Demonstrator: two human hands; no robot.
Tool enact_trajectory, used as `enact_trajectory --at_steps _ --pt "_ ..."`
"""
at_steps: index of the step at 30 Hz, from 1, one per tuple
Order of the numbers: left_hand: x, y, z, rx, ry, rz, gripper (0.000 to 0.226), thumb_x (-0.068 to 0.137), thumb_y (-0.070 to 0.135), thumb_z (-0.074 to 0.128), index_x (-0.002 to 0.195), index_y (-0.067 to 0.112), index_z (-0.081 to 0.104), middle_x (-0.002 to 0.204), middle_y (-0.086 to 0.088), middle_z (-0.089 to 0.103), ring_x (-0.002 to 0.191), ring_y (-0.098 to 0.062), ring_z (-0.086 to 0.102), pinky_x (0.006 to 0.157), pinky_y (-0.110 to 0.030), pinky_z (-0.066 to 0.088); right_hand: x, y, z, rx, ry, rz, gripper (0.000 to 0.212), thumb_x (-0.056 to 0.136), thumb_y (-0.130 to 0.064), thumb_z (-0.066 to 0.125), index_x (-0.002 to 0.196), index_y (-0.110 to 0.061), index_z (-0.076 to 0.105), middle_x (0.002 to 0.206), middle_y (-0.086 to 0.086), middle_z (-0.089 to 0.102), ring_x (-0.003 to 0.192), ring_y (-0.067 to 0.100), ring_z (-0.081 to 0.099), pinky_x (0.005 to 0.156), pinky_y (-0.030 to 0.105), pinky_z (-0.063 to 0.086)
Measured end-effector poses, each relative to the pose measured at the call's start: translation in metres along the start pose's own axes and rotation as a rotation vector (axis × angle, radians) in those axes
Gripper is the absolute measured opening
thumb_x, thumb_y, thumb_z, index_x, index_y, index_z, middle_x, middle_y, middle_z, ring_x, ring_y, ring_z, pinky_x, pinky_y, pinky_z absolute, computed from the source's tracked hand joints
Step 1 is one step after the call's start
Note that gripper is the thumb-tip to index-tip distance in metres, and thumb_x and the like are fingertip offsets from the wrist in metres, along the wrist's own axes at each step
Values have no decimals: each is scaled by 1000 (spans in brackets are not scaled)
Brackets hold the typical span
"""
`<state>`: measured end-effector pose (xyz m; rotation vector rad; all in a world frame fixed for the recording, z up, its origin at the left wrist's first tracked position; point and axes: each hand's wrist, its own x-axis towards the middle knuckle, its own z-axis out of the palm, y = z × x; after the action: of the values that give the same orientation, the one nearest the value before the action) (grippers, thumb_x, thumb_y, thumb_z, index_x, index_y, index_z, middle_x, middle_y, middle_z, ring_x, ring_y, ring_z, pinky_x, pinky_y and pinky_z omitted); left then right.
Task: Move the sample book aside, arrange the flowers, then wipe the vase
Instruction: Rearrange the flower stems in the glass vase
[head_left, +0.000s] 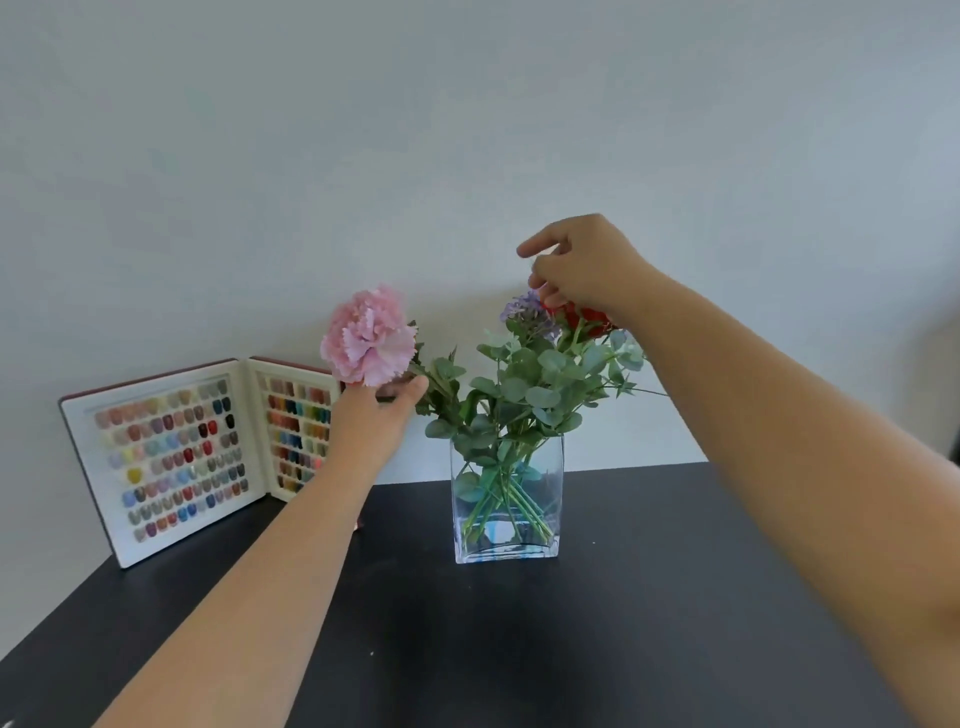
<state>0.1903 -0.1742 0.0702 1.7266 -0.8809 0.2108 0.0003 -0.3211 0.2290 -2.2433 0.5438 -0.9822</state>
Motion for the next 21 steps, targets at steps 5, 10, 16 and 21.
enact_trajectory --at_steps 5,10,16,21 --pt "10 7 -5 -117 41 -41 33 87 47 67 109 23 65 96 3 71 88 -18 66 64 -20 44 46 1 44 -713 -270 51 8 87 -7 59 82 -10 64 79 6 63 61 17 56 65 30 54" --pt "14 7 -1 -232 9 -40 18 86 36 73 95 24 63 89 -3 71 87 -26 67 77 -38 57 58 21 73 -1028 -395 166 19 95 -1 47 110 1 58 124 17 51 103 27 49 98 47 42" --pt "19 5 3 -290 -19 -29 28 82 32 78 106 26 64 98 2 70 93 -23 66 85 -40 55 70 42 82 -717 -412 235 21 96 -1 42 77 -8 50 71 4 41 75 20 47 66 34 42" --pt "21 -4 2 -270 27 -42 23 82 25 78 101 19 66 93 -1 70 91 -22 67 85 -40 56 76 59 89 -301 -174 262 34 83 4 59 62 -12 38 59 5 34 50 16 33 47 27 29"
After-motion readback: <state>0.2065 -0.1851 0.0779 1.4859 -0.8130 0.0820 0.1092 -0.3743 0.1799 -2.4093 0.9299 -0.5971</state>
